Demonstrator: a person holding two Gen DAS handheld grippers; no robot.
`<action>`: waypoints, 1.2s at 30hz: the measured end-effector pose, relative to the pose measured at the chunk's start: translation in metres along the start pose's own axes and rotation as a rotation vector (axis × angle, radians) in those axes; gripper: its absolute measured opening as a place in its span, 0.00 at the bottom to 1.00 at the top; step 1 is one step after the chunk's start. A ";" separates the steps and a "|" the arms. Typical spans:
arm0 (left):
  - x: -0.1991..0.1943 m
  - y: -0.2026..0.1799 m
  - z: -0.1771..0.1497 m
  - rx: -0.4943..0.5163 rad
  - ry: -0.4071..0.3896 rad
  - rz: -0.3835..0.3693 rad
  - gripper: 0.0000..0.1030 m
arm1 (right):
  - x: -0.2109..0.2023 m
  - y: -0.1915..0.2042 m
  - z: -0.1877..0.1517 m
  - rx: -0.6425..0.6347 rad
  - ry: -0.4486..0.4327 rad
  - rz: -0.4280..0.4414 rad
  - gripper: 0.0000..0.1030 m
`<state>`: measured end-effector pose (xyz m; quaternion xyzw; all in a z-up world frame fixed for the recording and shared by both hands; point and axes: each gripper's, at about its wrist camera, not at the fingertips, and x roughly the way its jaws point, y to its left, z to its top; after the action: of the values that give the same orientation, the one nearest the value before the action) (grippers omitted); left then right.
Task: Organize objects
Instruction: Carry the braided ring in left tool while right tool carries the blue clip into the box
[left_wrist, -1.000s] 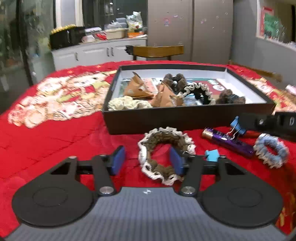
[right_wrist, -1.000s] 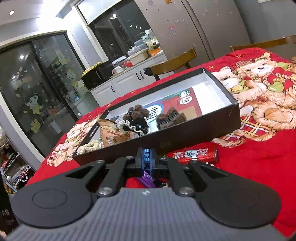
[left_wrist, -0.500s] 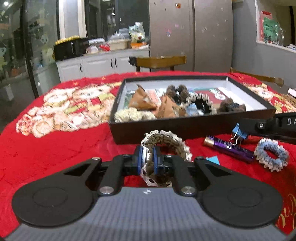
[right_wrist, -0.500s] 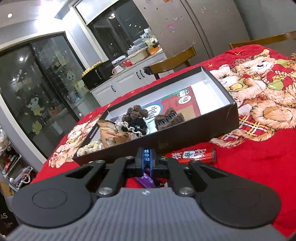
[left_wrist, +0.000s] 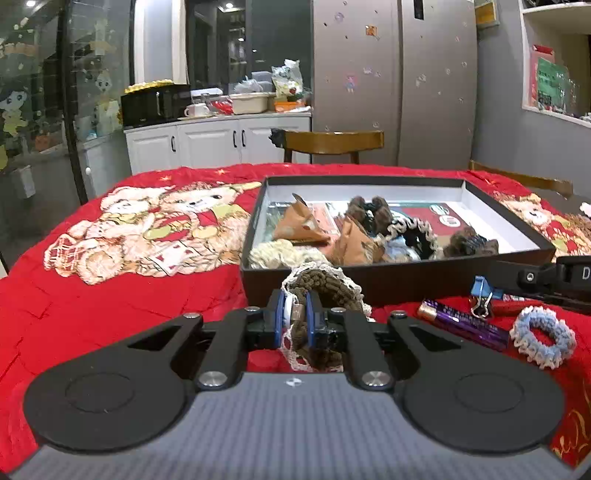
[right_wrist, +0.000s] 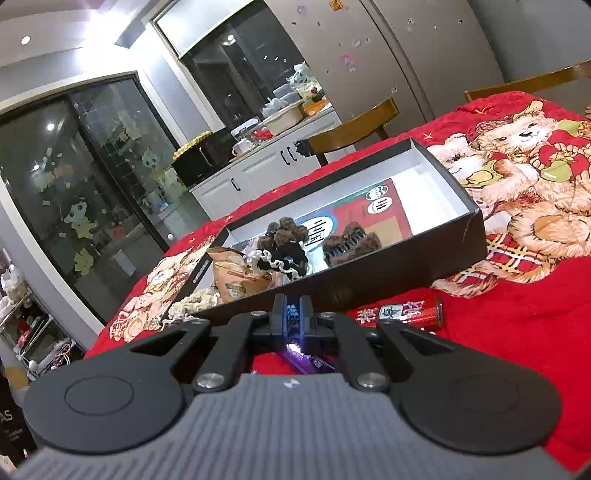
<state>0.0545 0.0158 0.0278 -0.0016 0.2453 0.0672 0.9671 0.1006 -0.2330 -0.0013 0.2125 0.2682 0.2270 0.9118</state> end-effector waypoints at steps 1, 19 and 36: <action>-0.002 0.000 0.001 0.001 -0.007 -0.002 0.14 | 0.000 0.000 0.001 0.001 -0.004 0.001 0.07; -0.041 0.009 0.067 -0.047 -0.189 -0.024 0.14 | -0.018 0.041 0.055 -0.037 -0.132 0.033 0.07; -0.004 -0.018 0.155 -0.068 -0.185 -0.080 0.15 | 0.020 0.041 0.134 -0.026 -0.218 -0.044 0.07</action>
<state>0.1270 0.0034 0.1656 -0.0379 0.1521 0.0368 0.9869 0.1816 -0.2249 0.1142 0.2182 0.1691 0.1860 0.9430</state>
